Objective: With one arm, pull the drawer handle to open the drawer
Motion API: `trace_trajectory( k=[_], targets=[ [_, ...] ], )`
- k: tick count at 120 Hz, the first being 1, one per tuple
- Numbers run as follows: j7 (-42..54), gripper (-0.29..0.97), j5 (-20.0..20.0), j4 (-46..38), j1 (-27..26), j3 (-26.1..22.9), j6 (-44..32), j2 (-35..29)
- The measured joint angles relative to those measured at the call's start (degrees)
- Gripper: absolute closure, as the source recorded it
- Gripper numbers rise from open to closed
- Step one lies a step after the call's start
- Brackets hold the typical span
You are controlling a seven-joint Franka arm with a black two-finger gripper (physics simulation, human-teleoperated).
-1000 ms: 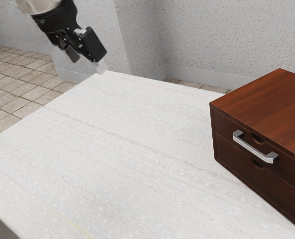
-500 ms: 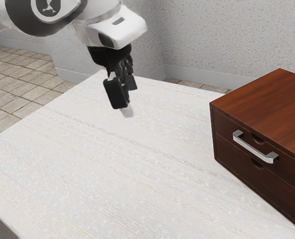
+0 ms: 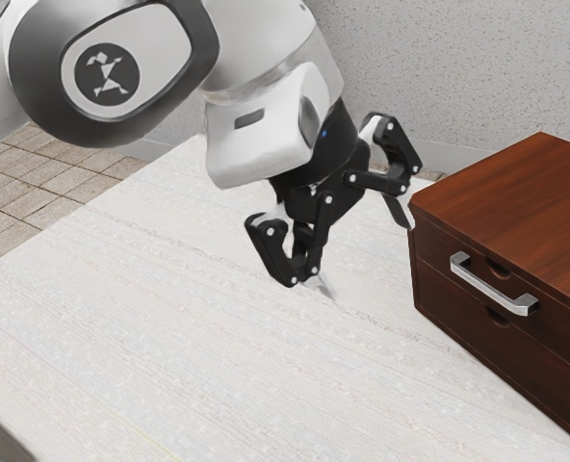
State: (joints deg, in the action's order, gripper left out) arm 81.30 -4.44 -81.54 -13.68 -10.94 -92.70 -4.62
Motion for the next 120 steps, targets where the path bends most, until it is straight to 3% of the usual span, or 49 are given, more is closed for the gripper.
trace_trajectory(
  k=[44,67,120],
  targets=[
    [14.9,0.00,-2.2,-0.2,1.7,-0.4,-9.8,4.4],
    [18.1,0.01,-2.2,-0.3,0.0,2.6,-15.1,7.4],
    [18.6,0.32,-2.4,-4.1,2.0,4.5,-21.5,9.4]
  ],
)
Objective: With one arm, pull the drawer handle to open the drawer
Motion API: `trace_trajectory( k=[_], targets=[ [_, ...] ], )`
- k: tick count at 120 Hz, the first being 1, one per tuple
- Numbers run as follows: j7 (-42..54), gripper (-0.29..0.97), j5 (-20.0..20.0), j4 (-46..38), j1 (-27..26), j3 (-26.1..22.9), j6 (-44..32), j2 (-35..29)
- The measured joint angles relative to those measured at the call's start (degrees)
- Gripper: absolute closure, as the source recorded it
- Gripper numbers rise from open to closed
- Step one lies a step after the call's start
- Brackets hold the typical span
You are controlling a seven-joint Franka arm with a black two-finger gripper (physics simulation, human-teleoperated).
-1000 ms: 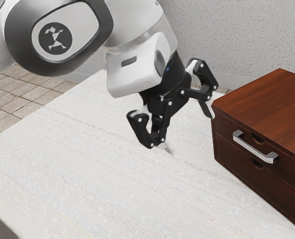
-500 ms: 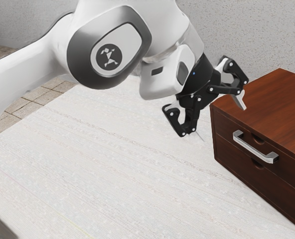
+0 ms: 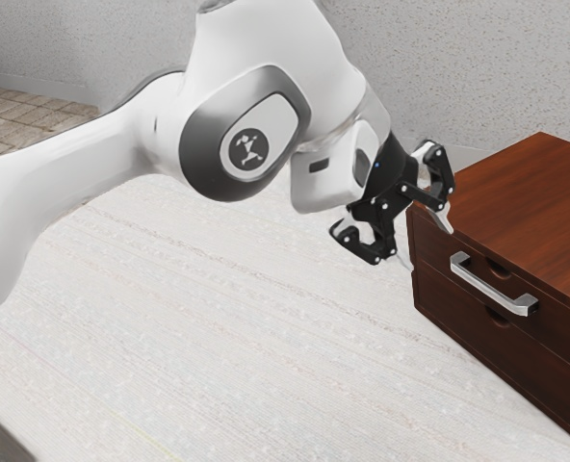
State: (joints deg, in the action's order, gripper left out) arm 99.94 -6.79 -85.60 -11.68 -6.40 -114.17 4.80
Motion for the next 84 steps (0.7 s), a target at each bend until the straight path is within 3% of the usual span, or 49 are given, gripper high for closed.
trace_trajectory(
  k=[84],
  targets=[
    [-3.0,0.44,-2.1,-4.9,-0.4,-0.1,-10.6,3.4]
  ],
)
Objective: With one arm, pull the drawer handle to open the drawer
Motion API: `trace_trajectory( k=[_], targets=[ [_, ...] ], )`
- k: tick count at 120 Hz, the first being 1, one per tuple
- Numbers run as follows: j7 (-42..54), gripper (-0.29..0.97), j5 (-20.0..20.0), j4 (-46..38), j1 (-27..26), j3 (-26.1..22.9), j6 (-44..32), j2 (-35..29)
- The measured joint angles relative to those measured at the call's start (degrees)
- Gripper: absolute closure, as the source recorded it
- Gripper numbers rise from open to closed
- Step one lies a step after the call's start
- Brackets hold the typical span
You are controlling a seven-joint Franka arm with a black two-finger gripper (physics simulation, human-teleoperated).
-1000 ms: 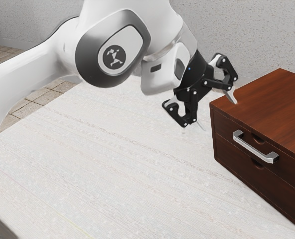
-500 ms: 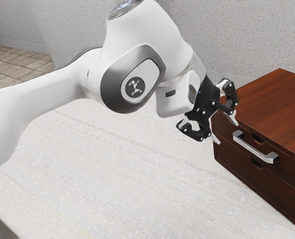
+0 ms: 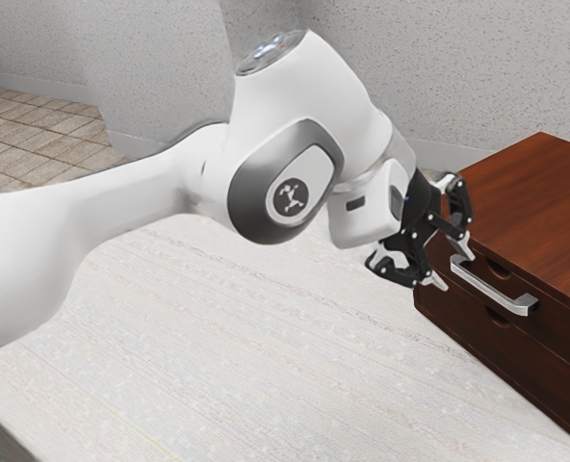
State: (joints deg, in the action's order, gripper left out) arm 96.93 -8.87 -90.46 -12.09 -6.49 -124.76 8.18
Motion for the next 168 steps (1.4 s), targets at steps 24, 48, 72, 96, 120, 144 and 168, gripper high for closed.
trace_trajectory(
  k=[24,48,72,96,120,144,168],
  targets=[
    [-0.9,0.46,-0.3,0.0,-0.1,-0.1,-0.9,1.2],
    [-1.6,0.47,-0.4,0.0,-0.7,-0.2,-1.7,2.2],
    [-2.0,0.48,-0.3,0.2,-1.0,-0.2,-2.2,3.0],
    [-2.3,0.49,0.1,0.7,-1.0,-0.3,-3.0,3.6],
    [-2.5,0.49,1.1,2.0,-1.0,-0.3,-3.4,5.4],
    [-2.6,0.51,1.2,2.1,-1.0,-0.3,-3.9,5.8],
    [-2.8,0.55,1.2,2.1,-1.0,-0.3,-4.3,5.9]
  ],
)
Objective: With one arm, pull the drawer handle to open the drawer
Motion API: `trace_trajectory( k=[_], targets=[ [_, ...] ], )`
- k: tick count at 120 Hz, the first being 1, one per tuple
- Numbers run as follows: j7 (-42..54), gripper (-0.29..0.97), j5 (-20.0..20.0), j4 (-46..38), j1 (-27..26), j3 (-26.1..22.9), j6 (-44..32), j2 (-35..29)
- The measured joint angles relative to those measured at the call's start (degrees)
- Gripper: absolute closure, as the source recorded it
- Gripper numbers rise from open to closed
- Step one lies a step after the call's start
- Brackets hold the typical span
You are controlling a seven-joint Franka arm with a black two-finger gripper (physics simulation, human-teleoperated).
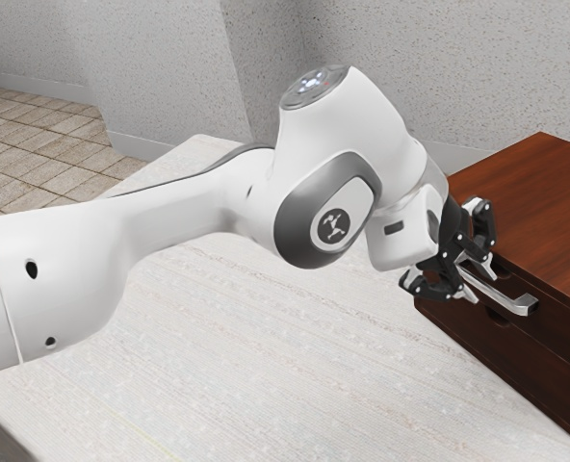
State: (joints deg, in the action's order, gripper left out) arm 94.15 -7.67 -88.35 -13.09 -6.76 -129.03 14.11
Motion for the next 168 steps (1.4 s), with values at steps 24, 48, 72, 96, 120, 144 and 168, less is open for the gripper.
trace_trajectory(
  k=[24,48,72,96,120,144,168],
  targets=[
    [-0.1,0.61,-0.1,-0.1,0.0,0.0,-0.2,0.0],
    [-0.2,0.64,-0.3,-0.5,0.0,0.1,-0.2,-0.1],
    [-0.3,0.66,-0.3,-1.1,0.1,0.1,-0.2,-0.4],
    [-0.3,0.68,-0.1,-2.9,0.1,0.1,-0.1,-1.8],
    [-0.3,0.69,0.0,-4.8,0.1,0.1,0.0,-3.3],
    [-0.3,0.69,0.0,-6.7,0.0,0.0,-0.1,-4.9],
    [-0.3,0.69,-0.1,-8.6,0.0,-0.1,-0.1,-6.5]
  ],
)
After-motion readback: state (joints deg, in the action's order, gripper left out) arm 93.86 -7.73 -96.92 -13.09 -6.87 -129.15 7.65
